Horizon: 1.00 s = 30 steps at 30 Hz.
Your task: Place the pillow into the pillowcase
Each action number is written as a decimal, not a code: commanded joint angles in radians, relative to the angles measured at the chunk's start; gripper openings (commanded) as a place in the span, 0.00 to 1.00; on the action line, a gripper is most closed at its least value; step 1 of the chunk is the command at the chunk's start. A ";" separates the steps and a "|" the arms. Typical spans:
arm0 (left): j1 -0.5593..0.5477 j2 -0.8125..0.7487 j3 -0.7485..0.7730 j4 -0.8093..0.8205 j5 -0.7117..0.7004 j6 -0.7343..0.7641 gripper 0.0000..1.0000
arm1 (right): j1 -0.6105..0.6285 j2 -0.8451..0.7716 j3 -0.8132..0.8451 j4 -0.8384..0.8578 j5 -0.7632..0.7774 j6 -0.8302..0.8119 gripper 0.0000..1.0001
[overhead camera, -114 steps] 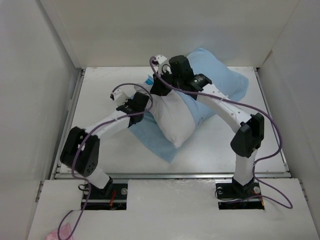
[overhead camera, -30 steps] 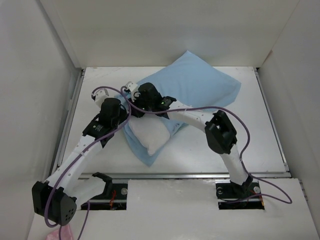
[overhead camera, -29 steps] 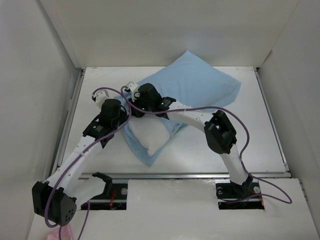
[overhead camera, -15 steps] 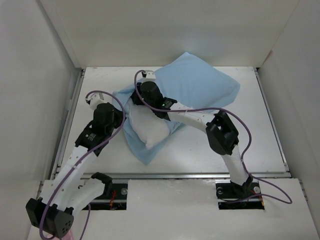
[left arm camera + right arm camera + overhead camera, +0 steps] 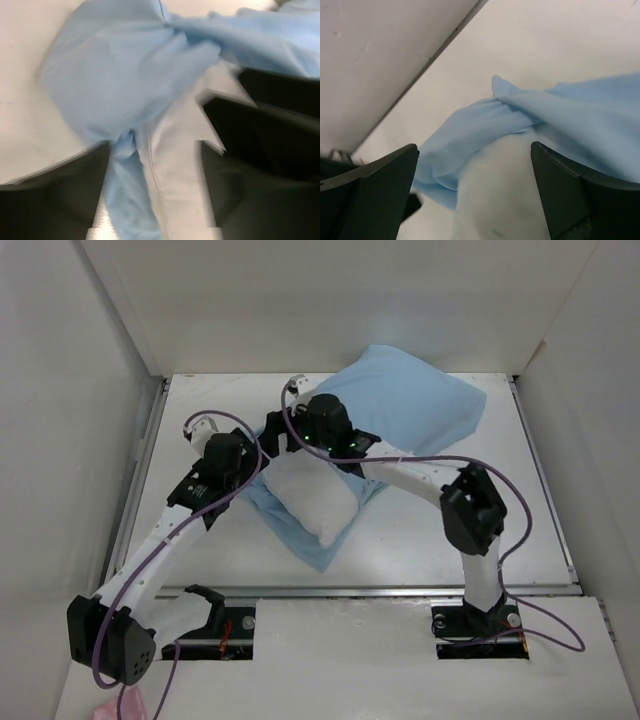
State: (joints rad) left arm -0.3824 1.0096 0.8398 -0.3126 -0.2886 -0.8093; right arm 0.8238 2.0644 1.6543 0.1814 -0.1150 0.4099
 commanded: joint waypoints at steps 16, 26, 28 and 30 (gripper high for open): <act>-0.101 -0.034 -0.111 0.157 0.373 0.171 0.93 | -0.147 -0.501 -0.177 -0.459 0.262 -0.246 1.00; -0.115 0.438 0.144 0.262 0.330 0.190 0.48 | -0.278 -0.429 -0.277 -0.467 0.121 -0.200 1.00; -0.078 0.497 0.218 0.250 0.281 0.190 0.45 | -0.278 -0.460 -0.306 -0.458 0.027 -0.279 1.00; -0.017 0.567 0.315 0.241 0.250 0.214 0.45 | -0.250 -0.509 -0.347 -0.433 -0.011 -0.379 1.00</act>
State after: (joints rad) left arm -0.4755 1.5234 1.0267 -0.1543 0.0662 -0.6292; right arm 0.5369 1.6398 1.3407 -0.2924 -0.0051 0.1555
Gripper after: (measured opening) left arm 0.453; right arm 0.998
